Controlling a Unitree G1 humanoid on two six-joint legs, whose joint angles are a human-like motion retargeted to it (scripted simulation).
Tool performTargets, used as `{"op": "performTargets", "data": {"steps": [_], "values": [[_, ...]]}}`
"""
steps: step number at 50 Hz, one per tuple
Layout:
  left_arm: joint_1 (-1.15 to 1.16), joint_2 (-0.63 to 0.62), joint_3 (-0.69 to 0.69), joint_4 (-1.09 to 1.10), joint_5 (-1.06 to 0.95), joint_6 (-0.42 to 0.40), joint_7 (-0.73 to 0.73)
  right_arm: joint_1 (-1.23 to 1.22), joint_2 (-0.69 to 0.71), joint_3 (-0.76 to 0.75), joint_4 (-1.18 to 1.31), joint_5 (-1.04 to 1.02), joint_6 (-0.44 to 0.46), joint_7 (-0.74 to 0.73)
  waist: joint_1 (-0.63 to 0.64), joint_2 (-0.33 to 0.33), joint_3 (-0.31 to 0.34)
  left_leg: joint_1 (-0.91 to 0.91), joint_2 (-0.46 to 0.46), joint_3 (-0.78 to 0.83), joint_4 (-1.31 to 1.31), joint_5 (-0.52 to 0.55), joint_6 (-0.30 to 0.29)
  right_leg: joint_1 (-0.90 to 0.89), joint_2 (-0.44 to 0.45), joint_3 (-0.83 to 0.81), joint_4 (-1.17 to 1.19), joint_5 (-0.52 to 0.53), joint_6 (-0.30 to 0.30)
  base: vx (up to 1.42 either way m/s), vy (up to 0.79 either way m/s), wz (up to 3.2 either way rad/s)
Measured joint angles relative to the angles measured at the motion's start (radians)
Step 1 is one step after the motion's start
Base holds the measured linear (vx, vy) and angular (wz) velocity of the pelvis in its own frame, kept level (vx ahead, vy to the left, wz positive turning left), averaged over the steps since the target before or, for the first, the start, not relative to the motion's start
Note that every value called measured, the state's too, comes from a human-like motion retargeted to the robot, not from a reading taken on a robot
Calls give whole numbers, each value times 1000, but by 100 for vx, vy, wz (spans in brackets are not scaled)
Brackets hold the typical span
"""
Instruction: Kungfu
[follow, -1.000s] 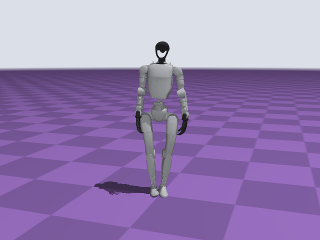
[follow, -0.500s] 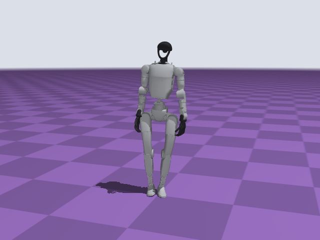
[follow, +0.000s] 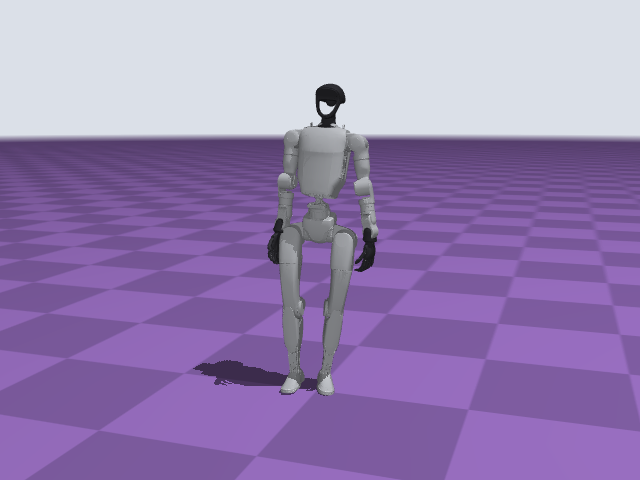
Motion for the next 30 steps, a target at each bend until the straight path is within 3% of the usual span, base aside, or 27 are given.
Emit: {"op": "performTargets", "data": {"steps": [13, 30], "values": [[-29, -47, -47, 6, -10, -28, 55, -9, 8, 26, -20, -102, 7, -34, -60, 20, 3, -16, 27, -45, 6, 19, -15, -2, 3, -36, -36, -16, -44, -4, -10, 18], [-28, -25, -39, 4, 38, -32, 55, -5, 15, 18, -26, -79, 18, 0, -9, 3, 10, 9, 58, 36, -7, 30, -34, 18, 41, 42, -46, -31, -62, -3, -5, -20]]}}
